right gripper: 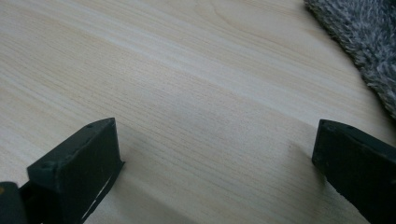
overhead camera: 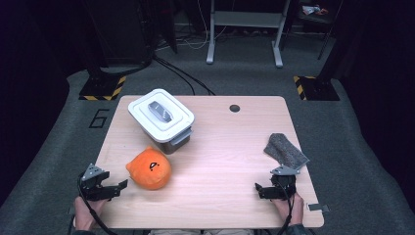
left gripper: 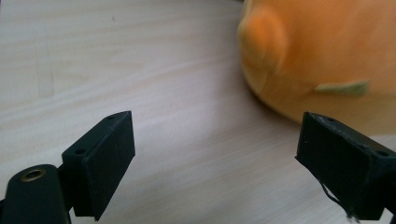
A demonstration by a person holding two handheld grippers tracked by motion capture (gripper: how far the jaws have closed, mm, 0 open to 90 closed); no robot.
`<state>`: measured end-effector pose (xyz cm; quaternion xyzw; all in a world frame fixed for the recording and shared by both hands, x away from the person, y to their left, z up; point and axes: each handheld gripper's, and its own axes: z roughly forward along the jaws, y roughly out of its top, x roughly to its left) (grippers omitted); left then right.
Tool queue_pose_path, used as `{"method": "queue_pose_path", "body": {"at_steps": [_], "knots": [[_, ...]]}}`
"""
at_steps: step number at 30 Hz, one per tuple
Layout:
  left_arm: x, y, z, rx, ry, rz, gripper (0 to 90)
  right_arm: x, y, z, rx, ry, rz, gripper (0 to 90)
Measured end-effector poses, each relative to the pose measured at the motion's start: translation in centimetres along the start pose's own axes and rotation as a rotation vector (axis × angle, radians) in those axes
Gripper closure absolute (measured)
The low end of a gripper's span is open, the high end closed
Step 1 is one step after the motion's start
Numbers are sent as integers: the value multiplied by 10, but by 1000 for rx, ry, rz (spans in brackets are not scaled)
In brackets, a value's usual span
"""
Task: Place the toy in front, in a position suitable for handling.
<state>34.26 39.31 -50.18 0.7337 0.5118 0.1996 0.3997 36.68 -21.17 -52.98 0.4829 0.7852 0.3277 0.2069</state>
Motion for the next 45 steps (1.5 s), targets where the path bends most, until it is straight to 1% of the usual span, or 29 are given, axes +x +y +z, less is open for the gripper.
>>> {"method": "queue_pose_path", "body": {"at_steps": [1,2,5,9,12,13,16,17,18,21,22,23,24,25,26,27,31,32,33,34,35,36,37,38,40,42,43,45], "knots": [[-1,8,-4,-5,-20,4,110,0,0,0,0,0,0,0],[-1,8,-4,-5,-20,4,110,0,0,0,0,0,0,0],[-5,21,-9,-24,-54,9,110,0,0,0,1,-1,-1,0],[-18,40,-8,-26,-83,50,110,0,0,0,1,-2,-1,0],[-28,53,-4,-12,-122,85,110,0,0,0,0,0,1,0],[-31,57,-2,-1,-138,98,110,0,0,0,0,-2,0,0],[-40,66,5,10,-161,126,110,0,0,0,0,0,1,0],[-42,68,8,22,-172,135,110,0,0,0,0,0,1,0],[-44,69,11,27,-177,137,110,0,0,0,0,0,0,0],[-48,70,18,59,-197,144,110,0,0,0,0,-3,-1,0],[-49,69,21,65,-195,143,110,0,0,0,0,0,1,0],[-51,68,24,87,-188,151,110,0,0,0,0,0,1,0],[-53,66,27,94,-177,160,110,0,0,0,0,0,1,0],[-54,66,28,104,-179,160,111,0,0,0,0,0,0,0],[-55,64,29,96,-167,161,111,0,0,0,0,1,1,0],[-56,64,29,104,-168,164,113,0,0,0,0,0,0,1],[-57,59,31,120,-163,152,145,0,0,0,0,0,0,1],[-57,57,32,113,-155,144,158,0,0,0,0,0,0,1],[-57,56,32,107,-161,132,177,0,0,0,-1,0,0,1],[-57,55,31,117,-161,133,223,0,0,0,0,0,1,1],[-57,54,30,117,-161,132,223,0,0,0,0,0,1,1],[-58,53,30,115,-158,132,242,0,0,0,0,0,2,1],[-58,52,30,116,-157,135,265,0,0,0,0,0,2,1],[-60,50,31,102,-150,140,285,0,0,0,-2,0,3,1],[-60,49,30,114,-152,142,338,0,0,0,-4,-1,-2,2],[-60,47,29,109,-156,141,394,-1,0,0,-5,-1,-5,2],[-59,47,30,105,-160,132,425,-1,0,0,-5,-1,-5,2],[-59,47,29,103,-155,119,484,0,0,0,-6,-2,-4,2]]}}
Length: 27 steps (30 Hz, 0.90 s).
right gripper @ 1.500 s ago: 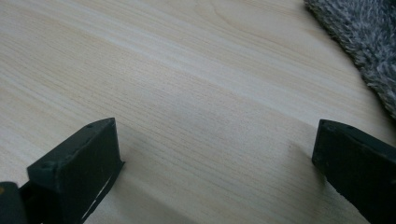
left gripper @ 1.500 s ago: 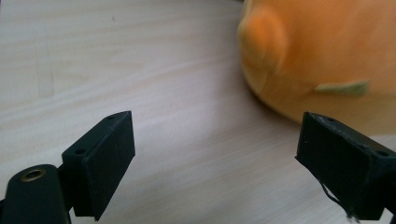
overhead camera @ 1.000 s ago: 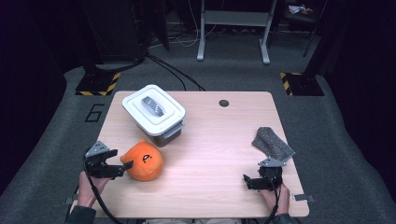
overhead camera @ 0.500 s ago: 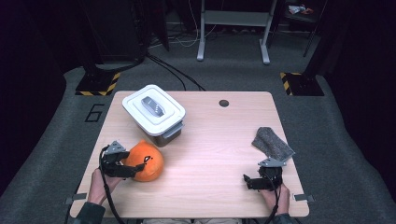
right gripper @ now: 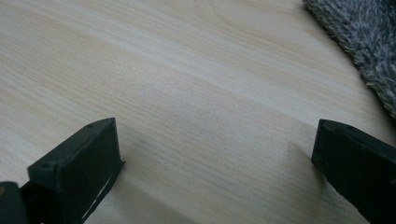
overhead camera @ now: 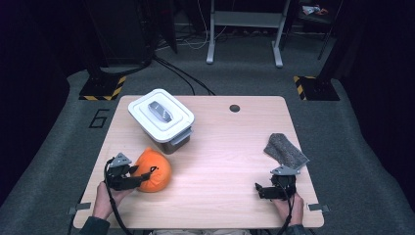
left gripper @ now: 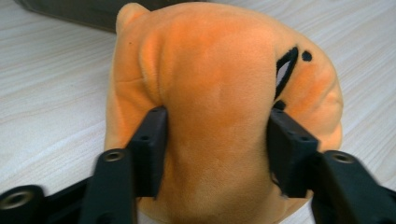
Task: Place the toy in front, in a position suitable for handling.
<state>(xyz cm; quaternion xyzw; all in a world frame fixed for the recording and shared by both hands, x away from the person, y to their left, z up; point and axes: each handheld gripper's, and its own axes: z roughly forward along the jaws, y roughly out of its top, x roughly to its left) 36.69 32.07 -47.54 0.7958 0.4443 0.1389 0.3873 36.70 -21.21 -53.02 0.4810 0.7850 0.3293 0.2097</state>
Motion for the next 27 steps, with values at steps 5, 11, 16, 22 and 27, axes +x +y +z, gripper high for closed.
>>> {"method": "queue_pose_path", "body": {"at_steps": [5,11,16,22,27], "knots": [[-3,-2,-2,-26,17,12,587,0,0,0,0,1,-2,3],[-9,-4,-5,-65,29,38,648,0,0,0,4,3,7,5],[-11,-2,-7,-91,30,40,657,0,0,0,2,5,7,9],[-17,2,-13,-106,19,44,668,0,0,0,1,5,5,10],[-29,6,-18,-115,-4,63,670,1,0,0,4,6,13,11]]}}
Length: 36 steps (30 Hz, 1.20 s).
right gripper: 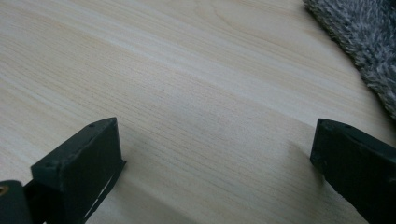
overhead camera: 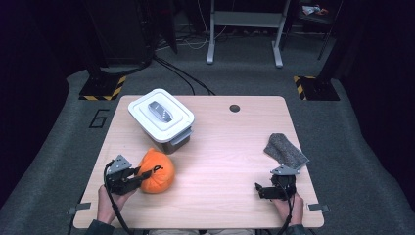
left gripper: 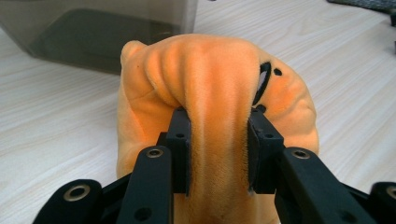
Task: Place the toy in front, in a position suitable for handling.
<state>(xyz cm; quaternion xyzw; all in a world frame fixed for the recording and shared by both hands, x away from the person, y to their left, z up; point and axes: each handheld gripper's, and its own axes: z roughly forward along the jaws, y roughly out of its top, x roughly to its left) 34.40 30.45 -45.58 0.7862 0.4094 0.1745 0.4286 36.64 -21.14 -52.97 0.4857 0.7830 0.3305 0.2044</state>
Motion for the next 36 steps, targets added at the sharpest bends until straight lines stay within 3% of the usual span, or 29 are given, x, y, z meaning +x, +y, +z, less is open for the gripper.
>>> {"method": "queue_pose_path", "body": {"at_steps": [8,18,26,30,36], "knots": [[-17,8,-5,-19,-16,8,669,-1,0,0,-3,1,-10,12],[-35,10,2,-12,-65,11,668,0,0,0,-2,1,-5,12],[-50,15,15,-6,-106,27,662,0,0,0,-4,-1,-3,12],[-60,17,28,-18,-127,24,662,0,0,0,-3,-2,-4,13],[-73,26,45,0,-158,39,662,0,0,0,-3,-2,-4,14]]}}
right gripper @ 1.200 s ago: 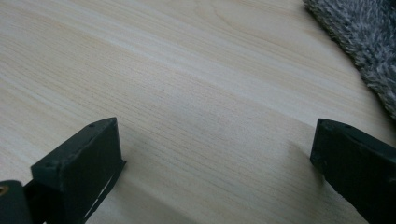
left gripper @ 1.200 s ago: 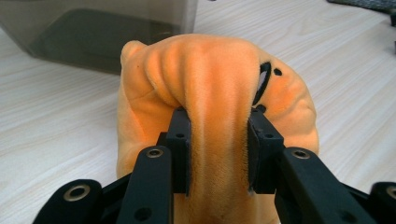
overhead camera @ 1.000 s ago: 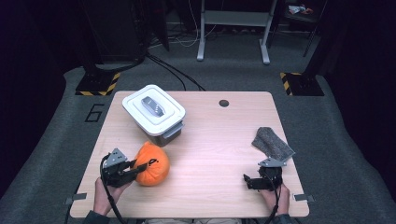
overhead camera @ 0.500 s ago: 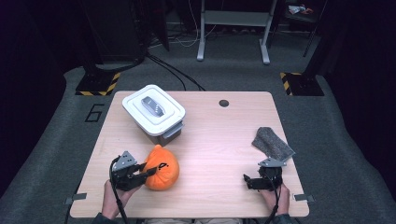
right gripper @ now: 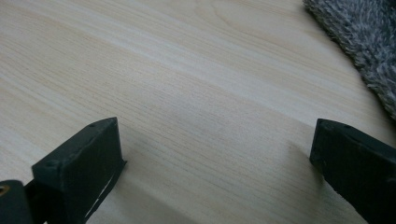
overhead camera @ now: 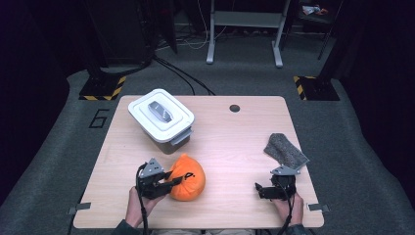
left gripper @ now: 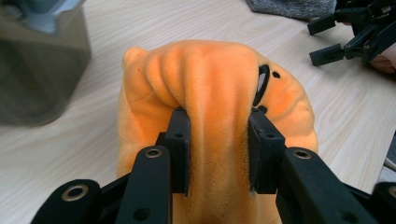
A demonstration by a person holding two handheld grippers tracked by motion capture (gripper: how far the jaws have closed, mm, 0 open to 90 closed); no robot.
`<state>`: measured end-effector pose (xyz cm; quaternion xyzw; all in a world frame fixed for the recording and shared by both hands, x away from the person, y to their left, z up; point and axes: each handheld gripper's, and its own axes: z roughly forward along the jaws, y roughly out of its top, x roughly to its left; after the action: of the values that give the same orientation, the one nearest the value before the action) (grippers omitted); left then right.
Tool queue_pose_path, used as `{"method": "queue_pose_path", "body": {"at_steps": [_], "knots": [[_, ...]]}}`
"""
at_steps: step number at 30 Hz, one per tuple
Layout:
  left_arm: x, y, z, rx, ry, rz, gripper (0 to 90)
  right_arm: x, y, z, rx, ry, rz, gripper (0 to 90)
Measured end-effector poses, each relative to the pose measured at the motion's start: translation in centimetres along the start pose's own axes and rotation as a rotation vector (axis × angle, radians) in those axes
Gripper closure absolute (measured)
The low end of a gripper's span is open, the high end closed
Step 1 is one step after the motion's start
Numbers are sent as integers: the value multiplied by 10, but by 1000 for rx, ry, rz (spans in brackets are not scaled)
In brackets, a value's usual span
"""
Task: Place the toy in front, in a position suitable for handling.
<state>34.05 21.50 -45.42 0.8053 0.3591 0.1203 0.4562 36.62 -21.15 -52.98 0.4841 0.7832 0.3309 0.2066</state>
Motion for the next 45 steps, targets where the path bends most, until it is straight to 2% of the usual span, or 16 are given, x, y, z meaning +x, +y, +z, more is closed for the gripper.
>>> {"method": "queue_pose_path", "body": {"at_steps": [2,6,10,15,19,21,22,24,27,33,40,41,42,44,45], "knots": [[-4,4,8,3,-3,0,662,0,0,0,0,0,0,14],[-11,13,23,17,-7,30,660,0,0,0,-3,-1,-5,14],[-16,24,38,8,-20,30,658,0,0,0,-4,1,-3,14],[-21,40,51,7,-22,56,655,0,0,0,-3,-1,5,14],[-25,40,65,19,-20,45,636,0,0,0,-4,-1,5,14],[-27,37,72,46,-20,57,619,0,0,0,-4,-1,5,14],[-27,35,74,37,-21,59,619,0,0,0,-4,-1,5,14],[-28,34,74,37,-18,60,590,0,0,0,-4,-1,5,14],[-26,33,73,30,-30,40,476,0,0,0,-4,-1,5,14],[-19,33,66,29,-58,32,296,0,0,0,-3,-1,6,14],[-8,35,49,-9,-116,41,230,0,0,0,-3,-1,5,15],[-4,35,46,-14,-125,42,216,0,0,0,-3,-1,5,14],[-1,35,45,-17,-111,41,204,0,0,0,-3,-1,5,14],[10,34,41,-24,-136,25,186,0,0,0,-2,-2,1,14],[13,34,40,-22,-129,27,184,0,0,0,-3,-1,5,14]]}}
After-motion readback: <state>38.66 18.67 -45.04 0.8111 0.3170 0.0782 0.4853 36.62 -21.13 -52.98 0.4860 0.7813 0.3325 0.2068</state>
